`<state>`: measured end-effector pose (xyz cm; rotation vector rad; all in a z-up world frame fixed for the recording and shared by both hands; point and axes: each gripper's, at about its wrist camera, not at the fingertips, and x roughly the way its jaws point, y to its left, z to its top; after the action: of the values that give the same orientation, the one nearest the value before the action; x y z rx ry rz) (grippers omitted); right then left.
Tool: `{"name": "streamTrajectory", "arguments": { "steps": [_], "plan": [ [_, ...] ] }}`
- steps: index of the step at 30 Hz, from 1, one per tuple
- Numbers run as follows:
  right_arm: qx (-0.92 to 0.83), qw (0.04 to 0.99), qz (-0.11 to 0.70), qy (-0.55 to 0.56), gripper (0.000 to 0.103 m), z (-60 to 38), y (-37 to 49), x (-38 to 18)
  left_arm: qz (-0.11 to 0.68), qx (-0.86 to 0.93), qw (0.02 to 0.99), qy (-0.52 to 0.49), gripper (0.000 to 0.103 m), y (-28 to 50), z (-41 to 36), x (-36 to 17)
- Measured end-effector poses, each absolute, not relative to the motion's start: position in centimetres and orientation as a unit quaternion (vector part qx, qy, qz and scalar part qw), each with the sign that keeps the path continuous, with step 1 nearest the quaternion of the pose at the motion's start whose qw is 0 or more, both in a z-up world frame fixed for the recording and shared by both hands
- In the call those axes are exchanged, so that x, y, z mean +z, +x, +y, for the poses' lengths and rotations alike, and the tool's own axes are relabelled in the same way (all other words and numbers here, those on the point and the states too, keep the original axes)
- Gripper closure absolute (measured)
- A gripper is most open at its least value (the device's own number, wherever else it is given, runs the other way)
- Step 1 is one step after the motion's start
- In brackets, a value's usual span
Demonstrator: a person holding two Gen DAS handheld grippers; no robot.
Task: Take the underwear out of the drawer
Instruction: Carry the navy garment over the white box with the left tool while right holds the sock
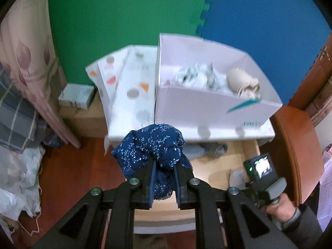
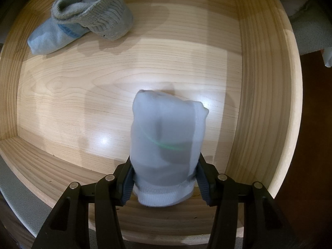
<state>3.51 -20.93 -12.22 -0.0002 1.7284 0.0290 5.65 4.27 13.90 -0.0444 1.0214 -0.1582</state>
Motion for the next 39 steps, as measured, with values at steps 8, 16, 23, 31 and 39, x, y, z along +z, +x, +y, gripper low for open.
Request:
{"name": "streamTrajectory", "arguments": {
  "steps": [8, 16, 23, 31, 39],
  "plan": [
    [0.013, 0.650, 0.760, 0.001, 0.054, -20.9, 3.5, -12.2, 0.443, -0.075, 0.893, -0.023, 0.088, 8.6, 3.8, 19.6],
    [0.014, 0.651, 0.759, 0.003, 0.054, -20.9, 3.5, -12.2, 0.416, -0.079, 0.906, 0.008, 0.088, 13.3, 1.2, 22.1],
    [0.013, 0.652, 0.758, 0.007, 0.054, -20.8, 3.6, -12.1, 0.438, -0.076, 0.895, 0.028, 0.088, 17.6, -0.9, 19.8],
    [0.014, 0.652, 0.758, 0.008, 0.054, -21.0, 3.5, -12.1, 0.476, -0.057, 0.877, 0.039, 0.088, 20.5, -1.6, 15.9],
    [0.014, 0.652, 0.758, 0.008, 0.054, -21.0, 3.5, -12.1, 0.507, -0.050, 0.860, 0.037, 0.088, 21.2, -1.7, 12.8]
  ]
}}
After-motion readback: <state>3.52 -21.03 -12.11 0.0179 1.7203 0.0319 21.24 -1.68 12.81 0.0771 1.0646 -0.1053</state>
